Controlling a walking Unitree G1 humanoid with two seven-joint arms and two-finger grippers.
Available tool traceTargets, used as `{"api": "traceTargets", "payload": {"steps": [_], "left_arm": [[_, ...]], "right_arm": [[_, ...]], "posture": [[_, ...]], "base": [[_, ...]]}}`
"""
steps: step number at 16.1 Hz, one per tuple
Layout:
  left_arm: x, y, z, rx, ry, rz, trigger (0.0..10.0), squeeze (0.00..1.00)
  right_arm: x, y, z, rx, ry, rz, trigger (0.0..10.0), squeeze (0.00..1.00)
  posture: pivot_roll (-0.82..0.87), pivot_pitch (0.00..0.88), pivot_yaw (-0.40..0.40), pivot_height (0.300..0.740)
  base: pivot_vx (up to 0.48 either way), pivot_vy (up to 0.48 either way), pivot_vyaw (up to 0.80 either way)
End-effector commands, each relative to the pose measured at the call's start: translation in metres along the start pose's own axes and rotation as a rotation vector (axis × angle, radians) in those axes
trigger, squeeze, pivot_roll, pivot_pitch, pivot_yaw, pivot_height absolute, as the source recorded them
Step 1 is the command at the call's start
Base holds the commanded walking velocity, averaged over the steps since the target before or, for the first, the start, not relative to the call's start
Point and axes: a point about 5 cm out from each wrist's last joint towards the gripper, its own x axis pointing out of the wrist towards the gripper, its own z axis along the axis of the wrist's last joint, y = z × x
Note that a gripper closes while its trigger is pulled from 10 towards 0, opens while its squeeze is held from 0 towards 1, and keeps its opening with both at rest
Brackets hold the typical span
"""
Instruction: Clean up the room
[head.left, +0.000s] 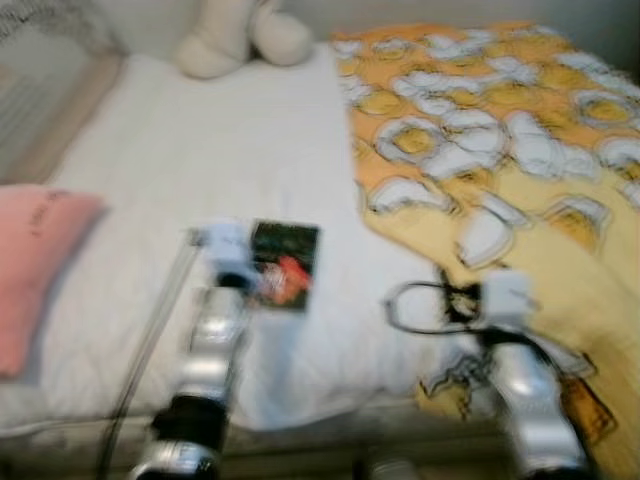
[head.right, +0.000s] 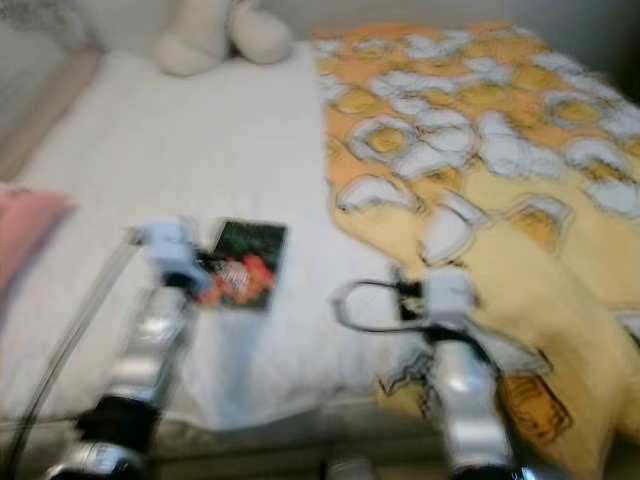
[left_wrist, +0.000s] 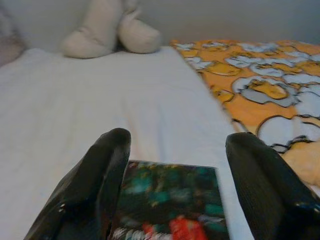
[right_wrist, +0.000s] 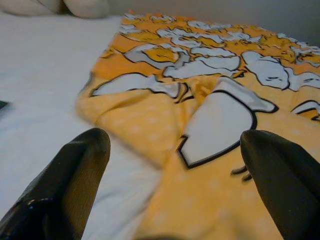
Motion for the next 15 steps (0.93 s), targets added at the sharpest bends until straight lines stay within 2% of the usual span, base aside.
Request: {"api": "traceTargets", "payload": {"steps": [1, 2, 4, 5, 6, 7, 8, 12, 13, 15], "left_arm": [[0.000, 0.013, -0.001, 0.038, 0.012, 0.030, 10.0, 0.00], [0.006, 0.009, -0.006, 0.059, 0.057, -0.003, 10.0, 0.00], [0.023, 0.012, -0.028, 0.128, 0.283, -0.022, 10.0, 0.00], [0.030, 0.016, -0.031, 0.037, 0.349, 0.000, 10.0, 0.00], [0.033, 0.011, -0.031, -0.025, 0.375, -0.018, 10.0, 0.00], [0.035, 0.002, -0.033, -0.073, 0.405, -0.071, 10.0, 0.00], [0.033, -0.006, -0.038, -0.082, 0.438, -0.116, 10.0, 0.00], [0.035, -0.014, -0.039, -0.112, 0.430, -0.122, 10.0, 0.00], [0.033, -0.011, -0.043, -0.051, 0.442, -0.110, 10.0, 0.00], [0.036, 0.002, -0.035, -0.015, 0.367, -0.018, 10.0, 0.00]], "right_arm": [[0.002, 0.009, 0.005, 0.013, -0.022, 0.025, 10.0, 0.00], [0.001, 0.009, 0.004, 0.020, -0.016, 0.023, 10.0, 0.00], [-0.008, 0.002, -0.006, 0.043, 0.039, 0.003, 10.0, 0.00], [-0.016, -0.004, -0.016, 0.052, 0.085, -0.015, 10.0, 0.00], [-0.023, -0.007, -0.022, 0.053, 0.112, -0.026, 10.0, 0.00], [-0.030, -0.008, -0.024, 0.048, 0.123, -0.023, 10.0, 0.00], [-0.039, -0.008, -0.024, 0.035, 0.129, -0.011, 10.0, 0.00], [-0.063, -0.017, -0.024, 0.009, 0.155, -0.009, 10.0, 0.00], [-0.070, -0.019, -0.024, 0.002, 0.167, -0.010, 10.0, 0.00], [-0.079, -0.018, -0.022, -0.011, 0.178, 0.008, 10.0, 0.00]], "posture": [[-0.21, 0.000, 0.061, 0.703], [-0.21, 0.000, 0.054, 0.703], [-0.22, 0.005, 0.053, 0.703], [-0.23, 0.032, 0.046, 0.703], [-0.24, 0.050, 0.043, 0.703], [-0.26, 0.080, 0.041, 0.703], [-0.28, 0.102, 0.040, 0.703], [-0.32, 0.164, 0.028, 0.703], [-0.33, 0.185, 0.024, 0.703], [-0.35, 0.203, 0.023, 0.703]], "base": [[0.480, 0.000, 0.00], [0.480, 0.000, 0.00], [0.000, 0.000, 0.00], [0.000, 0.000, 0.00], [0.000, 0.000, 0.00], [0.000, 0.000, 0.00], [0.000, 0.000, 0.00], [0.000, 0.000, 0.00], [0.000, 0.000, 0.00], [0.000, 0.000, 0.00]]}}
